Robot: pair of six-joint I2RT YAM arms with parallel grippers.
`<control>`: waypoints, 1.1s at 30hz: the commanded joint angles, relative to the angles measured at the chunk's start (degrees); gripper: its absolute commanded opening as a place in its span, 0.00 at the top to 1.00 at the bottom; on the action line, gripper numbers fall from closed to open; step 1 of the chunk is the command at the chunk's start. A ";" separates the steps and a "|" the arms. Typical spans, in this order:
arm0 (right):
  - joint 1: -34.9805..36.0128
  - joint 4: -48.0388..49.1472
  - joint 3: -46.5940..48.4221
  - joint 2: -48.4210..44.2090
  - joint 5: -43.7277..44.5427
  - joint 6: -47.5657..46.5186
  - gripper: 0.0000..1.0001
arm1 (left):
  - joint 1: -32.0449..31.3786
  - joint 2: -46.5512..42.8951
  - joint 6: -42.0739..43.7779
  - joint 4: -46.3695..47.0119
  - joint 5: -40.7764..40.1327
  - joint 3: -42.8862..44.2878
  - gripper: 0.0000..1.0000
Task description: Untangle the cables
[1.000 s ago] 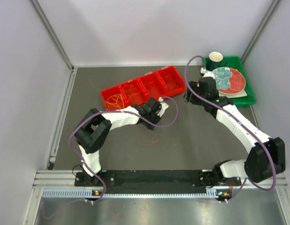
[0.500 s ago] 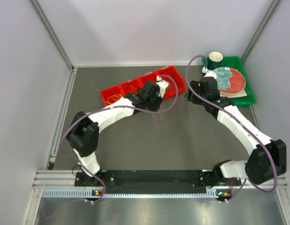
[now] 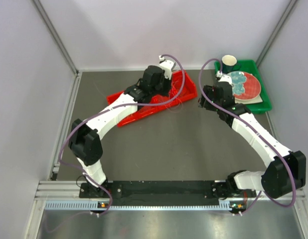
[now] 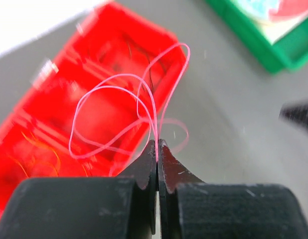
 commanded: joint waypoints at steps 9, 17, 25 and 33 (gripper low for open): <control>-0.43 0.08 1.14 -0.48 0.89 -0.89 0.36 | 3.32 9.70 5.49 3.27 -2.56 13.03 1.00; -0.43 -0.54 1.67 0.31 0.97 -1.41 0.36 | 6.22 14.45 6.11 4.59 -5.01 12.50 1.00; -0.43 -1.15 2.11 0.49 1.24 -1.59 0.36 | 6.40 22.18 9.61 6.34 -11.96 18.03 1.00; -0.43 -2.29 2.20 -0.04 2.12 -1.94 0.36 | 6.40 30.35 13.22 7.58 -14.60 25.51 1.00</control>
